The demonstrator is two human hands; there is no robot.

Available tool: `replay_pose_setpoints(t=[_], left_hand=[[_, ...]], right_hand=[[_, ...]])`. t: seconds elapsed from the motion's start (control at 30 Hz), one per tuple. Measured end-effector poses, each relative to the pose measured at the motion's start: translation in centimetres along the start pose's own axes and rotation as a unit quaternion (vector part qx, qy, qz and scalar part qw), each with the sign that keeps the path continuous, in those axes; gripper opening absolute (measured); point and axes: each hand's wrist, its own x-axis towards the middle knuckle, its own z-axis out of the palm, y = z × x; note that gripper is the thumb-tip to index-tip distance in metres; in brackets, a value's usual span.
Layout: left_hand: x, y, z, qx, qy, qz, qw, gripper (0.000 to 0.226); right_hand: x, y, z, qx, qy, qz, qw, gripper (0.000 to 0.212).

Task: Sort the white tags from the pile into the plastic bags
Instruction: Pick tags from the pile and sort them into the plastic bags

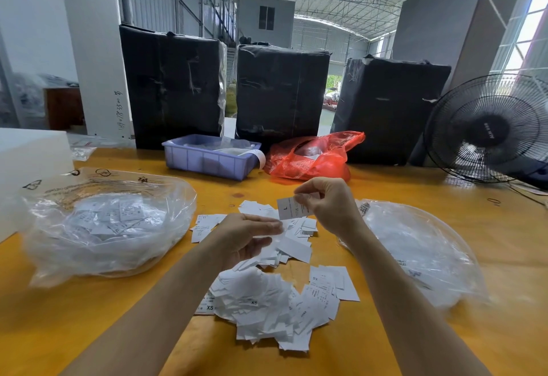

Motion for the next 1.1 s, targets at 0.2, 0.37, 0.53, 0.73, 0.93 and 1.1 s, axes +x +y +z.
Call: replay_pose_setpoints(t=[0.2, 0.37, 0.53, 0.73, 0.93, 1.1], left_hand=[[-0.03, -0.05, 0.10, -0.023, 0.009, 0.012, 1.000, 0.010], [-0.02, -0.20, 0.07, 0.003, 0.040, 0.037, 0.999, 0.011], [0.06, -0.18, 0.02, -0.003, 0.038, 0.031, 0.999, 0.011], [0.14, -0.24, 0.05, -0.016, 0.029, 0.030, 0.999, 0.013], [0.06, -0.20, 0.11, -0.020, 0.020, 0.032, 0.999, 0.013], [0.12, -0.22, 0.04, -0.018, 0.017, 0.033, 0.999, 0.014]], right_hand=[[-0.22, -0.35, 0.13, -0.009, -0.040, -0.004, 0.999, 0.008], [-0.42, -0.58, 0.35, 0.011, -0.153, 0.055, 0.987, 0.019], [-0.41, -0.73, -0.04, 0.042, -0.109, 0.055, 0.992, 0.017], [-0.42, -1.05, -0.43, 0.057, -0.121, 0.073, 0.988, 0.013], [-0.39, -0.79, -0.29, 0.048, -0.122, 0.083, 0.988, 0.010], [-0.38, -0.51, -0.20, 0.043, -0.170, 0.113, 0.978, 0.011]])
